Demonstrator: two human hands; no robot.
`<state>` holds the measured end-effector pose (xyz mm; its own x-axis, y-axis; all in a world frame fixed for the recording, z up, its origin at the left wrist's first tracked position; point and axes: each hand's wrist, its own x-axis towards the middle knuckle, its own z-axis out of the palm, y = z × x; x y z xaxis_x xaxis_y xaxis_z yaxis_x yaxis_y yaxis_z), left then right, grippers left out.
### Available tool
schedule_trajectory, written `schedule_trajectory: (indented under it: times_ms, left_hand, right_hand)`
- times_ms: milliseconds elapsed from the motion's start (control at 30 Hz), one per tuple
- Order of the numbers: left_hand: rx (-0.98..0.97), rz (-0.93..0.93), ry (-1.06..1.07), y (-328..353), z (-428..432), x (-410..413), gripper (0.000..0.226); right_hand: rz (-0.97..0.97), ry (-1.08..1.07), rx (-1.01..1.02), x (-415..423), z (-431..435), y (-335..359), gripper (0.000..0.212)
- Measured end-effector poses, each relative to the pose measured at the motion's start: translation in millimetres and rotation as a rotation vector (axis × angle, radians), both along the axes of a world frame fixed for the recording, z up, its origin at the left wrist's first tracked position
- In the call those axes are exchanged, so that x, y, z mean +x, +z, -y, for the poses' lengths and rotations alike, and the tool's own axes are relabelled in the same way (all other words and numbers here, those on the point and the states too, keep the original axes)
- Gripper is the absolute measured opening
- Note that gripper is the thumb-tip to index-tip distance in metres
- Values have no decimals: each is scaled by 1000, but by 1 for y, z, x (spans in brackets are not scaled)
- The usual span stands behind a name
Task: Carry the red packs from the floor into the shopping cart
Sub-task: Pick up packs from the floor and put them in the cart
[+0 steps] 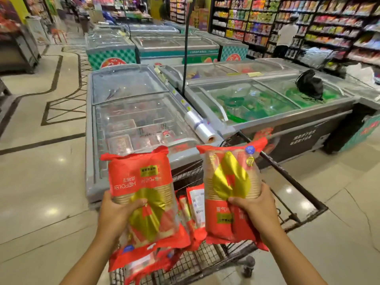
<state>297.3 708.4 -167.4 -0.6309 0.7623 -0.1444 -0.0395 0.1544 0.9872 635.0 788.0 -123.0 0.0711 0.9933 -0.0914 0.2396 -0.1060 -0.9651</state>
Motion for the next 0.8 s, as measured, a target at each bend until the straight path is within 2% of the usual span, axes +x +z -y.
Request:
schedule_trajectory:
  times_ms: [67,133,233,300,400,467,533,600,633,733,800]
  left_hand:
    - [-73,15,-2,-22,-19,-2,102]
    - [-139,58,-21,-50,-32,-3,95]
    - [-247,115,-11,-93,-50,2,100]
    - [-272,205,0,-122,-57,7,93]
    - [-369,186,12,-144,-76,25,83]
    - [-409,210,56,-158,-88,30,74]
    - [-425,220,51,-177,-100,29,79]
    - [-497,212,62,-210,-119,28,82]
    - [-501,211,65,-216,-120,28,83]
    - [-517,212,130,-277,-136,20,93]
    - [-544,214,190,-298,-152,27,99]
  right_hand:
    - [6,15,-52,-5,-19,-22,64]
    - [29,15,-118,-6,-38,-46,71]
    - [57,-3,-231,-10,-65,-82,70]
    - [39,14,-290,-11,-82,-101,76]
    - [48,69,-411,-13,-118,-149,91]
    - [79,74,-469,-20,-135,-166,85]
    - [70,72,-478,-28,-146,-174,76]
    - [96,110,-556,-35,-178,-206,77]
    - [91,106,-566,-35,-180,-211,81]
    - [130,183,-596,-26,-222,-295,107]
    - [151,209,-647,-34,-243,-320,104]
